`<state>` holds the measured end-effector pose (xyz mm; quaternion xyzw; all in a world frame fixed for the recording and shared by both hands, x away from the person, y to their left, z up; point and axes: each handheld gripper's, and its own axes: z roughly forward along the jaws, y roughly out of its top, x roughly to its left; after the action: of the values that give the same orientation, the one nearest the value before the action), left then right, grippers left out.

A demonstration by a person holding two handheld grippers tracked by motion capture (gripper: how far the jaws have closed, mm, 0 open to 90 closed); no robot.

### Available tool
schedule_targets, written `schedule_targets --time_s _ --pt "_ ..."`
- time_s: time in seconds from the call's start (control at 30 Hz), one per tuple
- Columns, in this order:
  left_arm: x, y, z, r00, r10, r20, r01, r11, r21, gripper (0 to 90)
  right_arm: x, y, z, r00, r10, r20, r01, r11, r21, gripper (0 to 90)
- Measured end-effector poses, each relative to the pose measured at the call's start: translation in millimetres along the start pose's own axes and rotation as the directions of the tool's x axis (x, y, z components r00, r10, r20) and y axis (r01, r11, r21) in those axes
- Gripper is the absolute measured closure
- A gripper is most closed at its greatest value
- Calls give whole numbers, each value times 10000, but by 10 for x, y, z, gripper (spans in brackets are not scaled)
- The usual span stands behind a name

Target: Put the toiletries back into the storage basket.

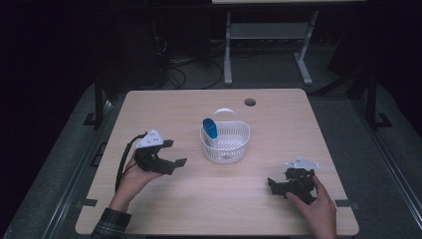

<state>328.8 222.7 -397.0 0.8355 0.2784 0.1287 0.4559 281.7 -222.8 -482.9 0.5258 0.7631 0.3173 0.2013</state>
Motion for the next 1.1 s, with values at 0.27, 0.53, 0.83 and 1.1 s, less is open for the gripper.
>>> schedule_targets --time_s 0.27,0.53,0.83,1.1 --pt "12 -246 -99 9994 -164 -320 180 9987 482 137 0 0 0 10000 1 0 -1 10000 -2 0" --pt "31 -532 -218 9964 -454 -721 519 9944 923 137 0 0 0 10000 3 1 -3 10000 0 0" --pt "25 -822 -337 9907 -594 -1227 778 9854 1512 137 0 0 0 10000 1 0 -1 10000 -3 0" --pt "24 -1023 -367 9842 -505 -1695 853 9751 2046 136 1 0 1 10000 8 -2 -8 10000 -6 0"
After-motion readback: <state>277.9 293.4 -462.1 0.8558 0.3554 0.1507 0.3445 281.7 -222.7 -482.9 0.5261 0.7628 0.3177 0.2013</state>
